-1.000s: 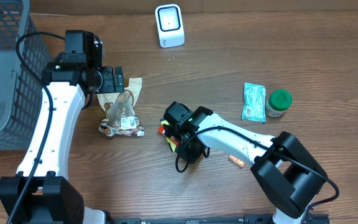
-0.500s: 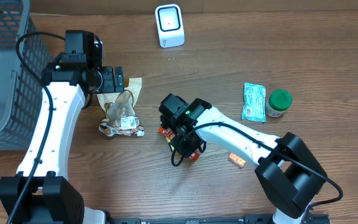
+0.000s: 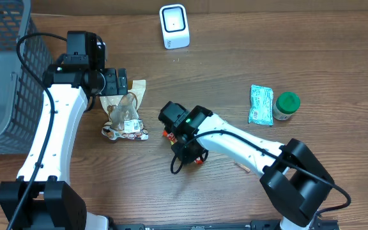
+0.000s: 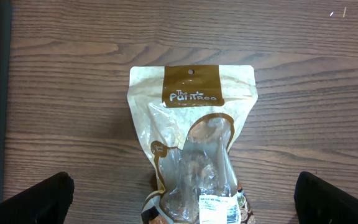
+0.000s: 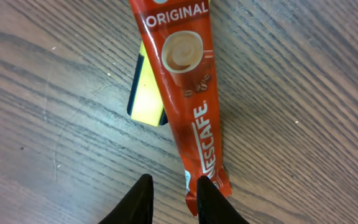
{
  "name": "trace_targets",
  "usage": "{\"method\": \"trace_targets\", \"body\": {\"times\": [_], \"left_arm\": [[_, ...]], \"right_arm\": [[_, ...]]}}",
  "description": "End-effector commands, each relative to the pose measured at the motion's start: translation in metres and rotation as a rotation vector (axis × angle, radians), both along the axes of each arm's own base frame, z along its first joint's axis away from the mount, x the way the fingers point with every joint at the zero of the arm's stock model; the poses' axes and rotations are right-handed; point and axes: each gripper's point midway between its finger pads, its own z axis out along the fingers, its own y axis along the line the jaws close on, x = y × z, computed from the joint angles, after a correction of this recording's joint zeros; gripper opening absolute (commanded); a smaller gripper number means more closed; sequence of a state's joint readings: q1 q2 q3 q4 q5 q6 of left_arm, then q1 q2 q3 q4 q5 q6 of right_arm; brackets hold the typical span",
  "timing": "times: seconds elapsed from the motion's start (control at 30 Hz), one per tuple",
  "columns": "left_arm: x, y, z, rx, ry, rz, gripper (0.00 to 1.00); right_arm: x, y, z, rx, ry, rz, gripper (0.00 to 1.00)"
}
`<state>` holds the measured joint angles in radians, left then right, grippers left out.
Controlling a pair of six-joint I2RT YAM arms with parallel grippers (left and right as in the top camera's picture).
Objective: Scan the item barcode
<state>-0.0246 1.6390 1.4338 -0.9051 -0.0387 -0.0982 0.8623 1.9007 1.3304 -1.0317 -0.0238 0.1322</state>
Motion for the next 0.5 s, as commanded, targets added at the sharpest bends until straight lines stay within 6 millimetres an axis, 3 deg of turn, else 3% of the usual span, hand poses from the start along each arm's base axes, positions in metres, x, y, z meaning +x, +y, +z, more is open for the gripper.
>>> {"method": "trace_targets", "body": {"times": [0.0, 0.47], "left_arm": [[0.004, 0.000, 0.005, 0.007, -0.015, -0.004, 1.00], [0.004, 0.000, 0.005, 0.007, -0.015, -0.004, 1.00]], "right_arm": [[0.008, 0.003, 0.008, -0.024, -0.081, -0.023, 0.24], [-0.002, -0.011, -0.018, -0.061, -0.079, -0.030, 0.20]]}}
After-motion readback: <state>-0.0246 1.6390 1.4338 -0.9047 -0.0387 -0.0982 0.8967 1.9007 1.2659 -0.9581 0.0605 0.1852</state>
